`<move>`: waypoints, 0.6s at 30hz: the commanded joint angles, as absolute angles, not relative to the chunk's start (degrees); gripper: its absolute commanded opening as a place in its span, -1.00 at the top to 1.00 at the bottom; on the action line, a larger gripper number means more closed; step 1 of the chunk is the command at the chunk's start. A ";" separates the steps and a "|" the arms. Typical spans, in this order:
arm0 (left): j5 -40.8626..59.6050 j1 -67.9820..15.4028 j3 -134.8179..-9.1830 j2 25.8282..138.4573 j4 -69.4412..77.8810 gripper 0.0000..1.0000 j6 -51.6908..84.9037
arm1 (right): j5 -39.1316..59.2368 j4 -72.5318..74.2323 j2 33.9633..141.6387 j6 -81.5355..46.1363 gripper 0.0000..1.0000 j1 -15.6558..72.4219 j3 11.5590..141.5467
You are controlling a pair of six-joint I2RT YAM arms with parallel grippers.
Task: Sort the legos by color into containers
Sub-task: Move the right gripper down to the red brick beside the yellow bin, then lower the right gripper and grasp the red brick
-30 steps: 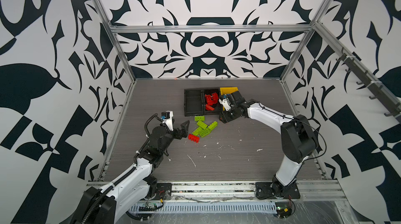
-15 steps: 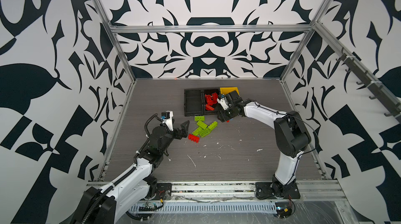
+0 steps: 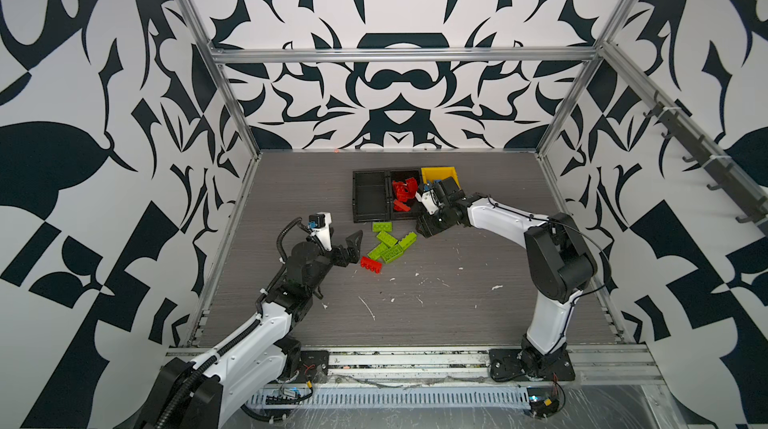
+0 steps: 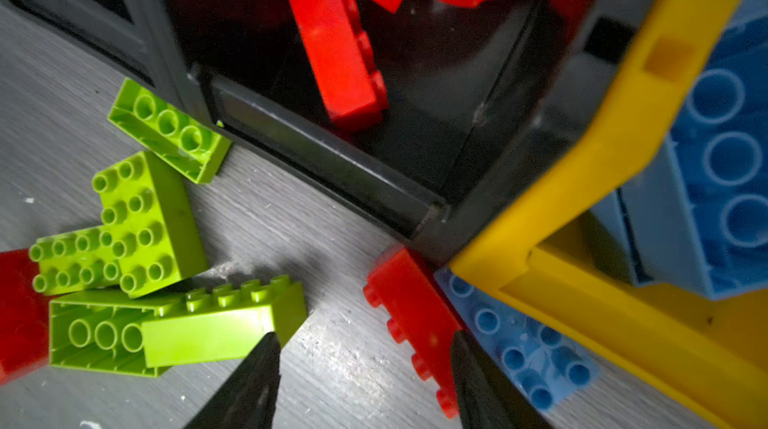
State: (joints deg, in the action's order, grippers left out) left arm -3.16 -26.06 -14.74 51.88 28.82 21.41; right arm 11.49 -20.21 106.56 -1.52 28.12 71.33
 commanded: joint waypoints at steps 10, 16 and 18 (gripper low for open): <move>-3.41 -26.23 -15.47 52.62 29.29 -0.99 21.40 | 16.79 -20.97 91.86 -5.47 -0.16 29.14 62.50; -3.26 -26.28 -15.64 53.13 29.55 -0.99 21.38 | 8.99 -21.35 94.25 -2.09 -0.36 29.08 65.01; -3.25 -26.28 -15.64 53.26 29.54 -0.99 21.42 | 8.51 -20.37 96.68 -0.21 -0.40 28.81 66.40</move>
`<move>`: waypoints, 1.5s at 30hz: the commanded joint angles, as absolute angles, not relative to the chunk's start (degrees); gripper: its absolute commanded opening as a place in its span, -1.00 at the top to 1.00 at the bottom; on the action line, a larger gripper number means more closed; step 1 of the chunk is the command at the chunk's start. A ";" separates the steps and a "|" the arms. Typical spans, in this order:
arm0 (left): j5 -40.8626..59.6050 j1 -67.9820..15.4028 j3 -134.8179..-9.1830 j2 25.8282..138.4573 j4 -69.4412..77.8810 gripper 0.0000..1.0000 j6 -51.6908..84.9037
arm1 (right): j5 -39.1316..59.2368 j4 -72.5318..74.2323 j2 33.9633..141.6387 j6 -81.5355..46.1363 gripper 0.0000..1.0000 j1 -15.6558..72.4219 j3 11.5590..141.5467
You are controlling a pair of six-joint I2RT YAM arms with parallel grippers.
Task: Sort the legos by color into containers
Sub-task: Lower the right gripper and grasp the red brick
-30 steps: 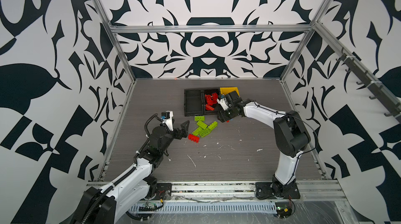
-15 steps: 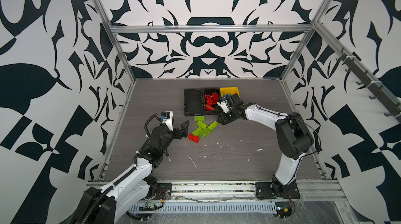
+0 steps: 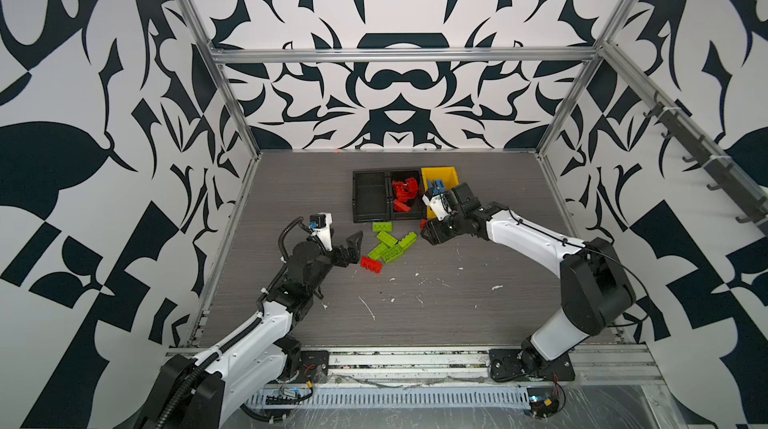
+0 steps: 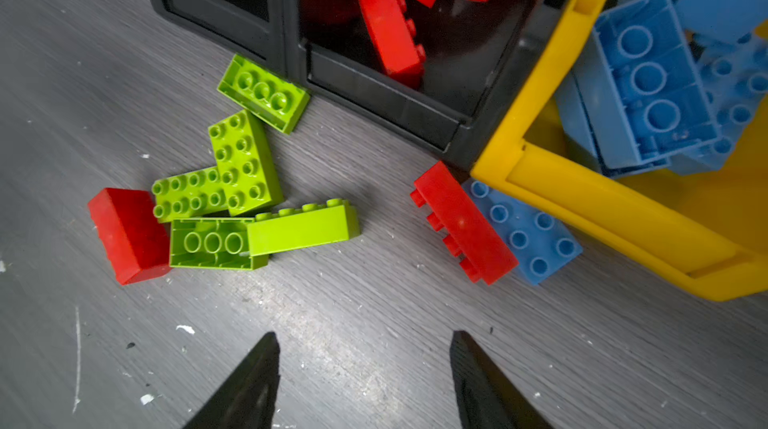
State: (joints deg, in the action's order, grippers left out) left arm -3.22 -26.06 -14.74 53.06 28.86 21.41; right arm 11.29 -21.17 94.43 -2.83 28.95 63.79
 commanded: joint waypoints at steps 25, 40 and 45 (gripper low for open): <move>-3.96 -26.25 -15.39 52.12 29.00 -0.99 21.02 | 12.07 -16.96 108.63 2.21 -0.43 26.98 73.96; -3.75 -26.28 -15.59 52.56 29.05 -0.99 21.04 | 17.61 -18.52 98.81 -2.49 -0.30 27.07 63.61; -3.78 -26.26 -15.61 52.60 29.04 -0.99 21.01 | 14.72 -19.24 92.44 -5.82 -0.24 27.86 60.15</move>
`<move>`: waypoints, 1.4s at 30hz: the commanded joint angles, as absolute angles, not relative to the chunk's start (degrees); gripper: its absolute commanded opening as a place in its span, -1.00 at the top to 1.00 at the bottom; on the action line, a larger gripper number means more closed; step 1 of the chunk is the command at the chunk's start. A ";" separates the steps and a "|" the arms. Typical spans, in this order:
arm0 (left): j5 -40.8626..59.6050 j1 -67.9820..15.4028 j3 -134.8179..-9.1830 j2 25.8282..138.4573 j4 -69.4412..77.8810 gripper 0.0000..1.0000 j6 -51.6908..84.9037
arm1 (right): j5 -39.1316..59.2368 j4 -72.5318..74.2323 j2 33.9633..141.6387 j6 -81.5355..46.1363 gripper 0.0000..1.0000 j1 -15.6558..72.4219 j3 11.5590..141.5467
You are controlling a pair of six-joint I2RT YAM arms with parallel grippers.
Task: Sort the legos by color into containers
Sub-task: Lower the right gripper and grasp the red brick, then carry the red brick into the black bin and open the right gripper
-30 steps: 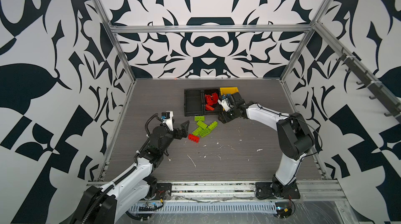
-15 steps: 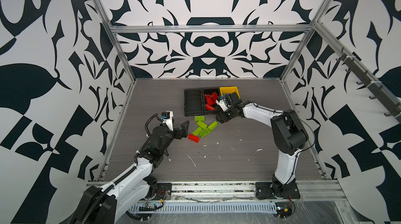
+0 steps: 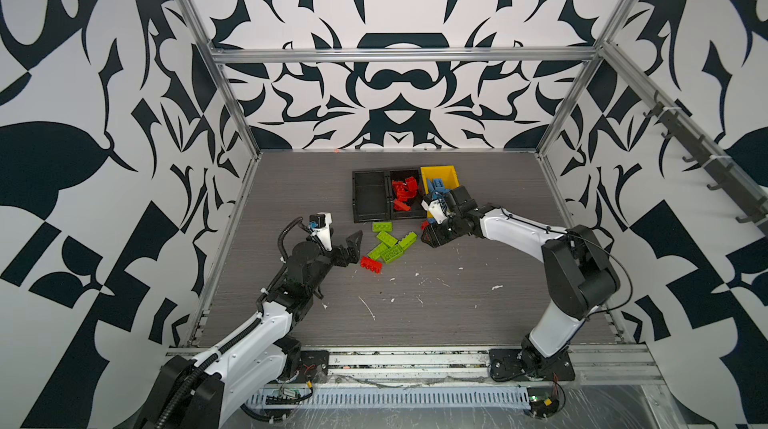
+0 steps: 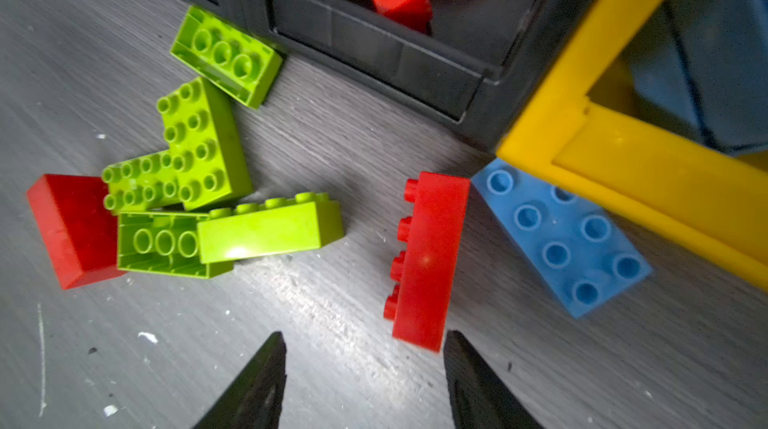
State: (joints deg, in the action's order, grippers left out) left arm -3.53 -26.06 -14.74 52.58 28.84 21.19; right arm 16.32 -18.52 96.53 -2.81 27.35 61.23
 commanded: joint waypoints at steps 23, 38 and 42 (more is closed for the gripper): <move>-3.94 -26.28 -15.38 52.12 28.93 -0.99 21.01 | 1.24 -18.30 104.44 -8.21 -0.01 31.64 68.00; -3.59 -26.28 -15.54 52.38 29.03 -0.99 21.09 | -0.18 -19.32 103.80 -8.16 0.37 31.59 67.97; -3.65 -26.28 -15.47 52.38 29.02 -0.99 21.16 | -0.11 -20.12 101.24 -8.47 0.47 31.64 67.81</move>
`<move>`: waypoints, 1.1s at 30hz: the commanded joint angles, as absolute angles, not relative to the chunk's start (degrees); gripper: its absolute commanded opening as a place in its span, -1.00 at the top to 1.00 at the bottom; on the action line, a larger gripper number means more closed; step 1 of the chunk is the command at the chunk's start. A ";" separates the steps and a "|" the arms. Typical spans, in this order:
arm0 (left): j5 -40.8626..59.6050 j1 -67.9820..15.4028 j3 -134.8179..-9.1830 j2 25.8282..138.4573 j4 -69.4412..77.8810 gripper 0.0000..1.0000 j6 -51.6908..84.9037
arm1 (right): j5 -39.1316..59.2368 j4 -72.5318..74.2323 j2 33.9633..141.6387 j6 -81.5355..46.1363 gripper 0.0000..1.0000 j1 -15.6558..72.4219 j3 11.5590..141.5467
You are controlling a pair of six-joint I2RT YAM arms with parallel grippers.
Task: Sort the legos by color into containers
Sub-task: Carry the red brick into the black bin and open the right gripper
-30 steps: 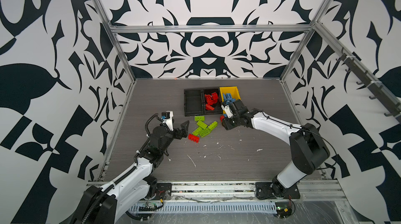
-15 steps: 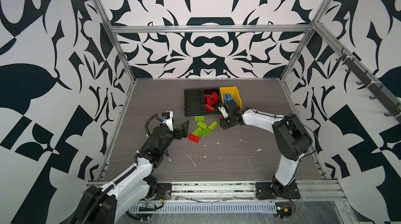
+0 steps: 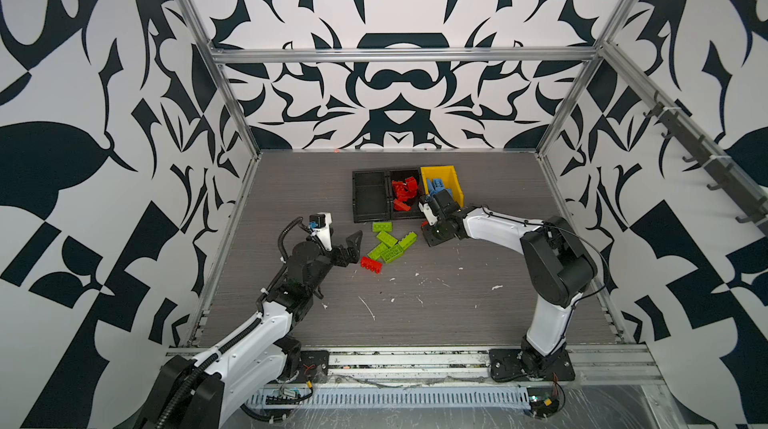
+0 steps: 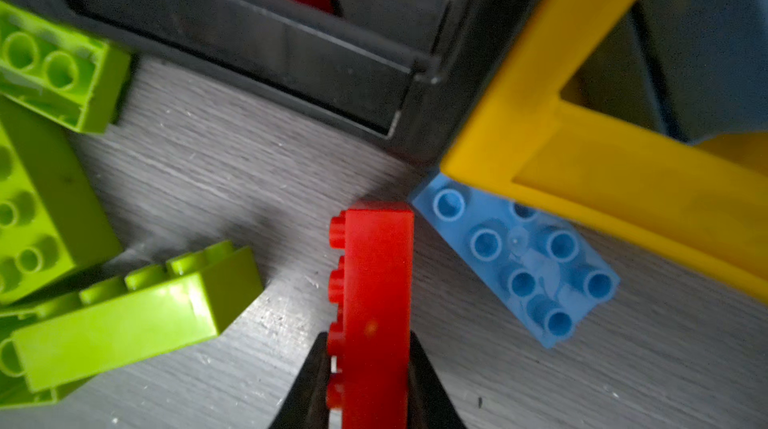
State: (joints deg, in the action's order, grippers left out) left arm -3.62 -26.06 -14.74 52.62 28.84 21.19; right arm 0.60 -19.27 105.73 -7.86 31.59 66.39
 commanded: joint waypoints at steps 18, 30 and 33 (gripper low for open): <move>-3.49 -26.26 -15.56 52.65 29.11 -0.99 21.21 | 1.16 -20.60 99.73 -10.01 0.53 32.10 80.18; -4.04 -26.24 -15.36 51.70 28.72 -0.99 20.88 | 0.71 -19.36 115.54 -11.00 0.51 30.94 96.98; -4.27 -26.28 -15.32 51.45 28.52 -0.99 20.79 | -0.46 -19.81 117.51 -11.42 0.51 30.93 99.37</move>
